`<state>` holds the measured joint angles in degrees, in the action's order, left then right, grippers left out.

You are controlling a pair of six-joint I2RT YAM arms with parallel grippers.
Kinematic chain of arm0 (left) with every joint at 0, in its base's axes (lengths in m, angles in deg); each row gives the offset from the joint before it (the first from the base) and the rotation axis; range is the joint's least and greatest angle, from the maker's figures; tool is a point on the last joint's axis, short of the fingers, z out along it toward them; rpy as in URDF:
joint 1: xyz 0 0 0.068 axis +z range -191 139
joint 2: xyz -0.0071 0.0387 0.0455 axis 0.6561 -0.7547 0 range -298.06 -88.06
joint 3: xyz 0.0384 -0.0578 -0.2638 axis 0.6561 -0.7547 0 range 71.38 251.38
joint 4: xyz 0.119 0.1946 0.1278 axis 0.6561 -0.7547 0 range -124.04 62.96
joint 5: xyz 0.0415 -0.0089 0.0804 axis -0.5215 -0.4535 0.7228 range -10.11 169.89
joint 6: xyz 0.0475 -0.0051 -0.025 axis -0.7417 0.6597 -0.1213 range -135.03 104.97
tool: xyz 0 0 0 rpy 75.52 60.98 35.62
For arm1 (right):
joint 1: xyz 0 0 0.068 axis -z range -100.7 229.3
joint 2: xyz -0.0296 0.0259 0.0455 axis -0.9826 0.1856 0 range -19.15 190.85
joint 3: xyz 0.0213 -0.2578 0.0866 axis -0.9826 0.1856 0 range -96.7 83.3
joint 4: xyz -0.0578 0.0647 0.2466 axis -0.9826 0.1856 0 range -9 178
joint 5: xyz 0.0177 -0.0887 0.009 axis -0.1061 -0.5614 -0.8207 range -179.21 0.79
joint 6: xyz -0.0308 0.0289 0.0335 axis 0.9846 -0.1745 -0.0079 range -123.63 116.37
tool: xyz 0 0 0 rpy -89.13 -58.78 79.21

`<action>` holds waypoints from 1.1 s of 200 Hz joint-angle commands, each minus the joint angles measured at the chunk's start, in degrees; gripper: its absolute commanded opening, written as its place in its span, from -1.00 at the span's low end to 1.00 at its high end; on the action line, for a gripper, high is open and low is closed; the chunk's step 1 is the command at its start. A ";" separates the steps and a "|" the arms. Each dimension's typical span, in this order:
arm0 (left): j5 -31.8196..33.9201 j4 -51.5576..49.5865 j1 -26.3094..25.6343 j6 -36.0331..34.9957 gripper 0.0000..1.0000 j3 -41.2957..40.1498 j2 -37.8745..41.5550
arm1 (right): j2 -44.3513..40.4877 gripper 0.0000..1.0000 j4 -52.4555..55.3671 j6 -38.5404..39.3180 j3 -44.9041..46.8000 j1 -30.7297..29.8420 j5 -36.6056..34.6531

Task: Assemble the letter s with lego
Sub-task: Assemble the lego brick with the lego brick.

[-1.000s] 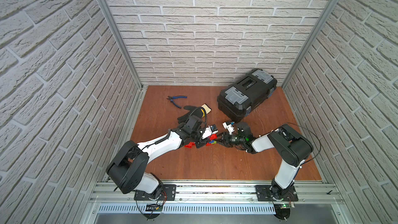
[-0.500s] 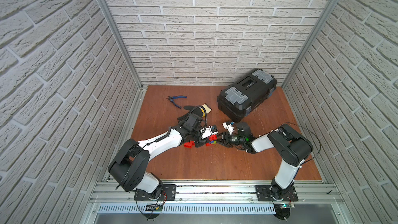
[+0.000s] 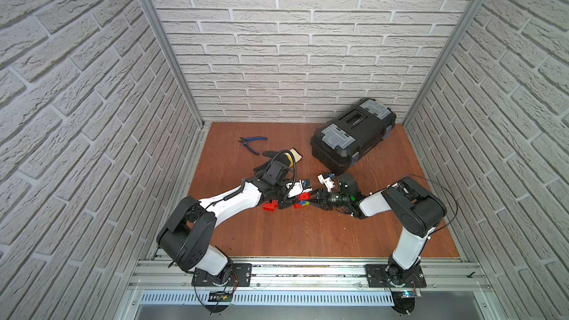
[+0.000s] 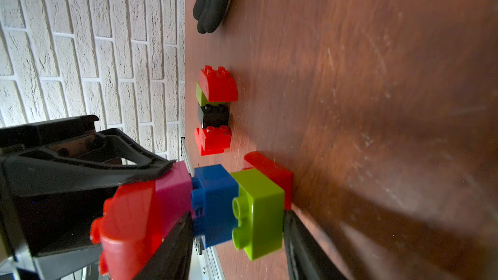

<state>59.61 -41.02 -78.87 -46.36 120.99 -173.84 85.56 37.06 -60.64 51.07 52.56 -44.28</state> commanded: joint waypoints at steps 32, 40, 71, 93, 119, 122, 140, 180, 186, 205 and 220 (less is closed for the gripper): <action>4.43 -3.64 0.00 -2.69 -0.48 0.19 -3.37 | 1.86 0.08 1.04 0.28 -0.37 -0.32 -0.55; 4.48 -4.13 0.05 -2.76 -0.49 0.79 -3.87 | 1.94 0.08 0.97 0.23 -0.33 -0.38 -0.53; 4.10 -4.79 0.00 -3.05 -0.50 1.24 -4.68 | 1.99 0.08 0.79 0.33 -0.09 -0.37 -0.54; 4.27 -5.09 0.16 -3.75 -0.50 1.24 -5.08 | 2.33 0.08 0.71 0.35 -0.03 -0.43 -0.45; 4.49 -5.18 0.04 -4.64 -0.49 1.21 -5.37 | 2.34 0.08 0.44 0.59 0.26 -0.46 -0.36; 4.38 -5.17 0.04 -4.71 -0.49 1.20 -5.37 | 2.38 0.08 0.36 0.58 0.24 -0.42 -0.29; 4.32 -5.36 0.01 -5.37 -0.48 1.50 -5.63 | 2.44 0.08 -0.21 0.30 0.25 -0.45 -0.06; 3.91 -5.09 -0.10 -5.33 -0.44 1.36 -5.02 | 3.11 0.10 -2.06 -0.38 0.24 -0.46 0.88; 3.78 -4.87 -0.07 -5.28 -0.43 1.37 -4.87 | 3.17 0.10 -2.35 -0.51 0.32 -0.42 1.02; 3.26 -4.40 0.05 -5.05 -0.38 1.05 -4.24 | 3.26 0.11 -3.33 -0.90 0.38 -0.42 1.41; 2.96 -4.11 0.22 -4.74 -0.34 0.93 -3.69 | 3.31 0.11 -3.43 -0.91 0.38 -0.42 1.62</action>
<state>59.68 -44.06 -78.87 -49.55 123.59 -175.76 87.44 33.89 -61.71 50.94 52.67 -42.93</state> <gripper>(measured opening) 0.350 0.553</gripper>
